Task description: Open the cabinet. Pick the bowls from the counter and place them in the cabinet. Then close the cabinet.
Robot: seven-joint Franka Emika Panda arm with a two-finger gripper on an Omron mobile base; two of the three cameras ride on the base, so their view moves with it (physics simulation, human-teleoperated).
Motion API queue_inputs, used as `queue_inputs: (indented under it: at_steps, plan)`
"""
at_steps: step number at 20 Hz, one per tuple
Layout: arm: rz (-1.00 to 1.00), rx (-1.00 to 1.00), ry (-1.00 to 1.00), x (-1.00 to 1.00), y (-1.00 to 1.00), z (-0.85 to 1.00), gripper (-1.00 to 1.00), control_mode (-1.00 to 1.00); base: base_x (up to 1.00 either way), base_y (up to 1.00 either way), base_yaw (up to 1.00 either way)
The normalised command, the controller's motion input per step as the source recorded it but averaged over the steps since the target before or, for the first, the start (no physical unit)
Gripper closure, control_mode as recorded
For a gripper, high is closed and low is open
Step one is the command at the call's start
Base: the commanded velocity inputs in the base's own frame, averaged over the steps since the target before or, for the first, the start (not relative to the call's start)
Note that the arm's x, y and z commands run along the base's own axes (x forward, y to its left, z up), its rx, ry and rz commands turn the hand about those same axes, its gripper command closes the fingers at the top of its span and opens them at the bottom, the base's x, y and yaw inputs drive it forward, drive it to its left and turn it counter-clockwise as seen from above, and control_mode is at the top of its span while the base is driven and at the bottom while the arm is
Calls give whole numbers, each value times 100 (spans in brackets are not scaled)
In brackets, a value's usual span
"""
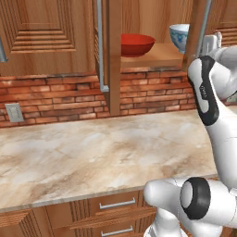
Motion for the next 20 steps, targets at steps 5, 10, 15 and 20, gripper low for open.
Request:
queue_inputs:
  at_steps: [5, 10, 15, 20]
  plan:
    - [0, 3, -11, 78, -23, -66, -100, -100, 0, 0, 0]
    - [0, 0, -32, 93, -1, -58, -100, -100, 0, 0, 0]
    - [-1, 1, -23, 78, 2, -1, -100, -100, 0, 0, 0]
    - [-1, 5, 2, -2, 3, 53, -100, -100, 0, 0, 0]
